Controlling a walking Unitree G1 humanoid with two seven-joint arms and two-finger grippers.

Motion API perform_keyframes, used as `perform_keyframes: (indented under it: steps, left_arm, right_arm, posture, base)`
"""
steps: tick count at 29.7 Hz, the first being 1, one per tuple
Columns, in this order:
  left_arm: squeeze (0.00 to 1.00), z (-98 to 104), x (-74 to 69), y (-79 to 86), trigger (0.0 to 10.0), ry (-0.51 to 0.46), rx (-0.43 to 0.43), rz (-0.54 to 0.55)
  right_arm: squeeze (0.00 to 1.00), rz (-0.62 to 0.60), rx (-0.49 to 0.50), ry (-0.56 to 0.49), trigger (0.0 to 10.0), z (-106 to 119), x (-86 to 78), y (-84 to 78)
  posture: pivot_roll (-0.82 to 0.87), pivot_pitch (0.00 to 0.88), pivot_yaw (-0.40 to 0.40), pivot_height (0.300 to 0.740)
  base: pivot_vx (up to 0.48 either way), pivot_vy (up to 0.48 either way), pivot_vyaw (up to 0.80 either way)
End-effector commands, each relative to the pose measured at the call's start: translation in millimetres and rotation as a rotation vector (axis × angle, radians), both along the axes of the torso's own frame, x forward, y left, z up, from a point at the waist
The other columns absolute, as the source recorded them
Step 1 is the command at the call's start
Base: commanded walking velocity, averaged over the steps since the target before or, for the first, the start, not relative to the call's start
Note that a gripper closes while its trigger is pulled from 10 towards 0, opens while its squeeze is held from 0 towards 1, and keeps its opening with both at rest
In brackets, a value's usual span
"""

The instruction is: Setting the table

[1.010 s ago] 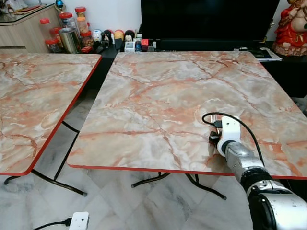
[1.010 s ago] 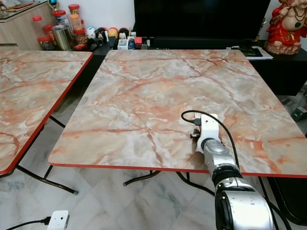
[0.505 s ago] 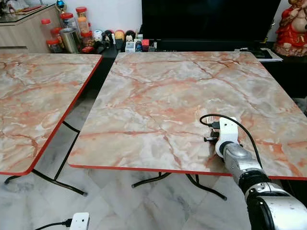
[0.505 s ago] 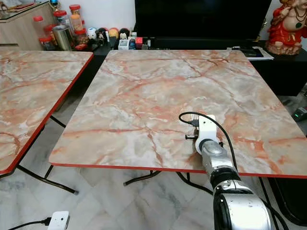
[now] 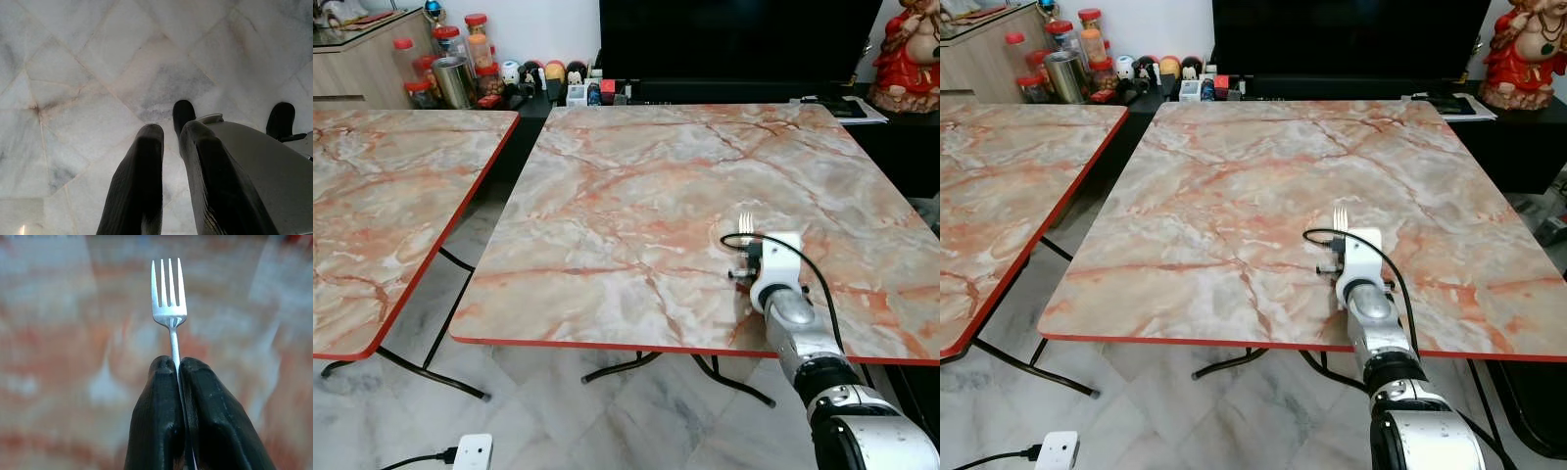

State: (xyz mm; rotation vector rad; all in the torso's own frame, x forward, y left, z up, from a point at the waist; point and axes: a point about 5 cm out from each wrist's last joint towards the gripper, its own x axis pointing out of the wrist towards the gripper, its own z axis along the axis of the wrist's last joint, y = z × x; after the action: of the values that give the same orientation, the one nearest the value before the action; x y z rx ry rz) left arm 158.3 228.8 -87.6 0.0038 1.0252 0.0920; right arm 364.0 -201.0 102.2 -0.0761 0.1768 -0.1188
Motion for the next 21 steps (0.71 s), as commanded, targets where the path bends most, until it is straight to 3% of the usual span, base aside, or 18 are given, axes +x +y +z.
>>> perform_keyframes:
  steps: [1,5,12,21]
  left_arm:
    - [0.0,0,-3.0,4.0,10.0,0.007,0.008,0.013]
    - [0.0,0,-2.6,4.5,10.0,0.009,0.009,0.018]
    - [0.0,0,-1.8,5.1,10.0,0.008,0.012,0.02]
    - [0.0,0,-2.0,5.1,10.0,0.009,0.014,0.023]
  right_arm:
    - [0.0,-0.015,-0.003,-0.092,10.0,14,2.7,1.6]
    - [0.0,0.011,-0.032,-0.217,10.0,31,3.8,12.8]
    - [0.0,0.047,-0.035,-0.215,10.0,27,1.7,23.9]
    - [0.0,0.05,-0.029,-0.243,10.0,31,0.8,25.4]
  posture:
    - [-0.01,0.0,0.025,0.74]
    - [-0.01,0.0,0.028,0.74]
    - [-0.01,0.0,0.027,0.74]
    - [-0.01,0.0,0.027,0.74]
  base:
    - [0.0,0.476,0.0]
    - [0.0,0.48,0.0]
    - [0.0,0.48,0.0]
    - [0.0,0.48,0.0]
